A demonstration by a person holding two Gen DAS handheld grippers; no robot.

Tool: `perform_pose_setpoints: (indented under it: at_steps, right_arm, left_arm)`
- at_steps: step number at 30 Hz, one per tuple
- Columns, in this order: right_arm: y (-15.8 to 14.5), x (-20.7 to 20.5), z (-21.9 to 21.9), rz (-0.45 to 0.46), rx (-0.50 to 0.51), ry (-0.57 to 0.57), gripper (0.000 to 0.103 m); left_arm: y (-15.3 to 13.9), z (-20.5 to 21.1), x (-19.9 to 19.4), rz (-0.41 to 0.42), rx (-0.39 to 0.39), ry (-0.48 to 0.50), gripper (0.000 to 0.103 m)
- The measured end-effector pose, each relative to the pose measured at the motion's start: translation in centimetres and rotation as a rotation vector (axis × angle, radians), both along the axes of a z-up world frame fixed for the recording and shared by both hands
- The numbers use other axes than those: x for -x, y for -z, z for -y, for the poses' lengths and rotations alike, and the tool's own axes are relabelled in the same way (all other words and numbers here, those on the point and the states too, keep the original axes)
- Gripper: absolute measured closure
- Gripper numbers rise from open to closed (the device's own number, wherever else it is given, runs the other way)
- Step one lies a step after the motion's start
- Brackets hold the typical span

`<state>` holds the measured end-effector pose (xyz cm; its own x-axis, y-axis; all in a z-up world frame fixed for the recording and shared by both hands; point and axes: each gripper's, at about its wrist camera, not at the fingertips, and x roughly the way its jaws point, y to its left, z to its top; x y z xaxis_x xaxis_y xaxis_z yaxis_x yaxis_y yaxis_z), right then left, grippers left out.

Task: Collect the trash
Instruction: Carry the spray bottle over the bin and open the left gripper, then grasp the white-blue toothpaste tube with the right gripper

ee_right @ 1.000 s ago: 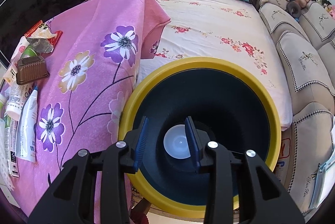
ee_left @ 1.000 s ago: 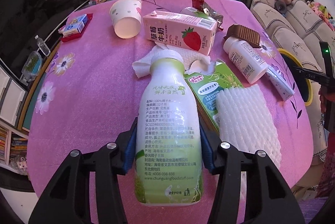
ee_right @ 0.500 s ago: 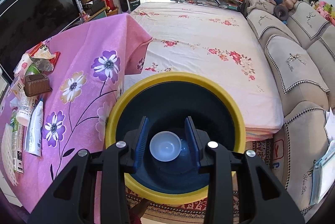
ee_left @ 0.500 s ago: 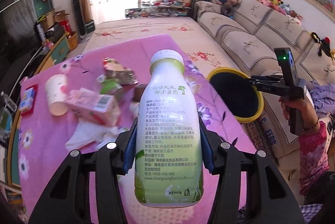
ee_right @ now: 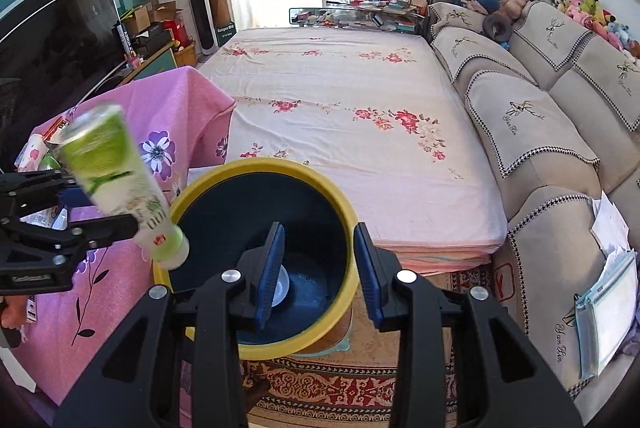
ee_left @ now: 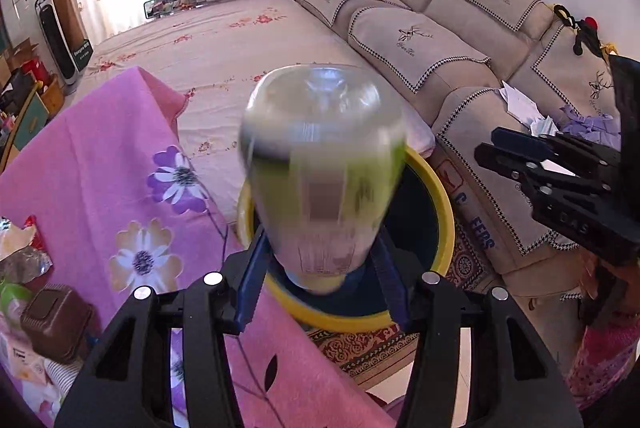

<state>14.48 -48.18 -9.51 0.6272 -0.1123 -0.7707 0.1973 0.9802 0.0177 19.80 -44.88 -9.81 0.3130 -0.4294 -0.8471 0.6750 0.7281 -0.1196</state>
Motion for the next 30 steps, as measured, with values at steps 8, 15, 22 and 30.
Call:
perform_pose_setpoints:
  at_steps: [8,15,22,30]
  right_arm:
    - [0.3,0.5,-0.1,0.0,-0.011,-0.008,0.069]
    - [1.2,-1.6,-6.9,-0.017,-0.037,-0.156,0.069]
    - [1.9,-5.4,-17.3,-0.036,-0.095,-0.395,0.069]
    - [2.8,-7.6,-27.1,-0.093,-0.13,-0.577,0.069]
  left_arm:
    - [-3.4,-2.8,0.8,0.127,0.069,-0.068,0.033]
    - [-9.2,-16.4,5.2,0.252,0.164,-0.238,0.018]
    - [-10.4,-30.4,8.7,0.355,0.103,-0.464,0.014]
    - [-7.9,-40.5,11.1,0.326,0.076,-0.63,0.014]
